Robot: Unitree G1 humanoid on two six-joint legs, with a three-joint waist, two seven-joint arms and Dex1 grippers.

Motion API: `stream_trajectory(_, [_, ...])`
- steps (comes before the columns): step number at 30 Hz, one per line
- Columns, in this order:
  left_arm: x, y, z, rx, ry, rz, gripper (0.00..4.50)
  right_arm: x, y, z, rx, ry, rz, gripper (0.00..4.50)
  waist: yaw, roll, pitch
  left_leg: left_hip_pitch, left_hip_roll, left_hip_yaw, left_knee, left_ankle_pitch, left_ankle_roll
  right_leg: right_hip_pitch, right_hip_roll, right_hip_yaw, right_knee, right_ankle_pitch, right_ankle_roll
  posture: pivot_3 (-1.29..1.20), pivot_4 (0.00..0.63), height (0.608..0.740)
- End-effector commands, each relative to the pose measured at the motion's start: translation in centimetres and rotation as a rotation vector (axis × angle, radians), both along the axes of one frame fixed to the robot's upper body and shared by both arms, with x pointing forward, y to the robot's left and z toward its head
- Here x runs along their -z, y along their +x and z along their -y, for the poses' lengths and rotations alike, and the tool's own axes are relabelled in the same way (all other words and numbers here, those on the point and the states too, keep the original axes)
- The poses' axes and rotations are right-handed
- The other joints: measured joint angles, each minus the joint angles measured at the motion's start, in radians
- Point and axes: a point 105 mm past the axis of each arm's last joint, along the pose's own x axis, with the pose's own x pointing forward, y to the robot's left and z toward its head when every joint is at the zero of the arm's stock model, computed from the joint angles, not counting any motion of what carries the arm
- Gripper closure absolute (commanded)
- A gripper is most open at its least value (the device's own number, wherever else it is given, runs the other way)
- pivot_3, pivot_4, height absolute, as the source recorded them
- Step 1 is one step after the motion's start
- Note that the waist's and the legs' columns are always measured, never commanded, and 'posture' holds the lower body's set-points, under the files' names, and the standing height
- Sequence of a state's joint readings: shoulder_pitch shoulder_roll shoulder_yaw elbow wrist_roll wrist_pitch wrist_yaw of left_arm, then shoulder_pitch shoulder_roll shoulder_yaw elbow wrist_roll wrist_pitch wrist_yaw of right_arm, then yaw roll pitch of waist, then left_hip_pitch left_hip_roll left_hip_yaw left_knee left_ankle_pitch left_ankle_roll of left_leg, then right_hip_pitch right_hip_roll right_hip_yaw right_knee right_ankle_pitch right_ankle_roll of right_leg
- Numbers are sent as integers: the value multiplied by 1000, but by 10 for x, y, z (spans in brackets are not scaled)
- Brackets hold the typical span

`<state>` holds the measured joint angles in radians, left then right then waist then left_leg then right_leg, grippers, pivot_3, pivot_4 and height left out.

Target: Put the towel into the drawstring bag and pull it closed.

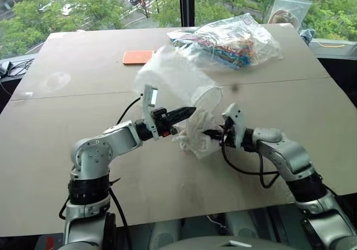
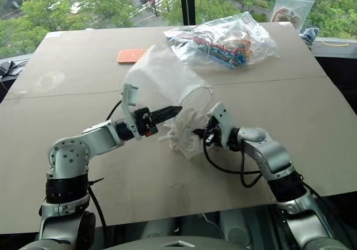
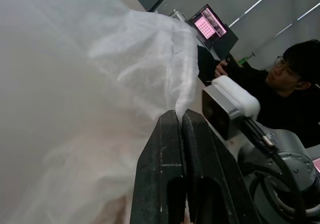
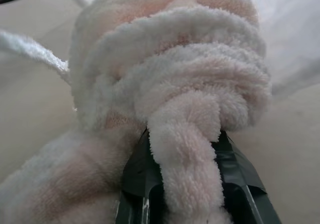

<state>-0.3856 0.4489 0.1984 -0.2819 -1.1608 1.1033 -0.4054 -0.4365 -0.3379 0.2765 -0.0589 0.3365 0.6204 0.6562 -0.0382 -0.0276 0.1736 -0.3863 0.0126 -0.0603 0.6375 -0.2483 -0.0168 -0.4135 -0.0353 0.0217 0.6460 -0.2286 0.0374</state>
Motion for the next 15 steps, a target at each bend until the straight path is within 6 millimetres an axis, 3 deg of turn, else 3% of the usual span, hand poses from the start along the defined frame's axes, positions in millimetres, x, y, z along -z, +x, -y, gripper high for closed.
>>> stream_trajectory(1, [-9, -12, 2, 41, 9, 43, 4500, -9, 11, -7, 21, 1, 88, 4406, -1, 0, 0, 0, 0, 0, 0, 0, 0, 0, 0, 0, 0, 0, 0, 0, 150, 740])
stream_trajectory(5, [0, -15, -5, 23, 45, 13, 4500, -33, 16, -20, 50, 192, 83, 4406, -2, 0, 0, 1, 0, 0, 0, 0, 0, 0, 0, 1, 1, 0, 0, 0, 150, 740])
stream_trajectory(8, [8, -19, -14, 9, 75, -7, 4500, -54, 9, -18, 28, 357, 57, 4406, -1, 1, 0, 0, 0, 0, 0, 0, 0, 0, 0, 0, 1, 0, 0, 0, 150, 740])
stream_trajectory(15, [5, -8, -27, -54, 97, 3, 4500, -51, -24, 4, -132, 390, -38, 4407, 18, 1, 1, 0, -2, -1, 0, 0, 0, 0, -2, -1, 0, 0, 0, 0, 150, 740])
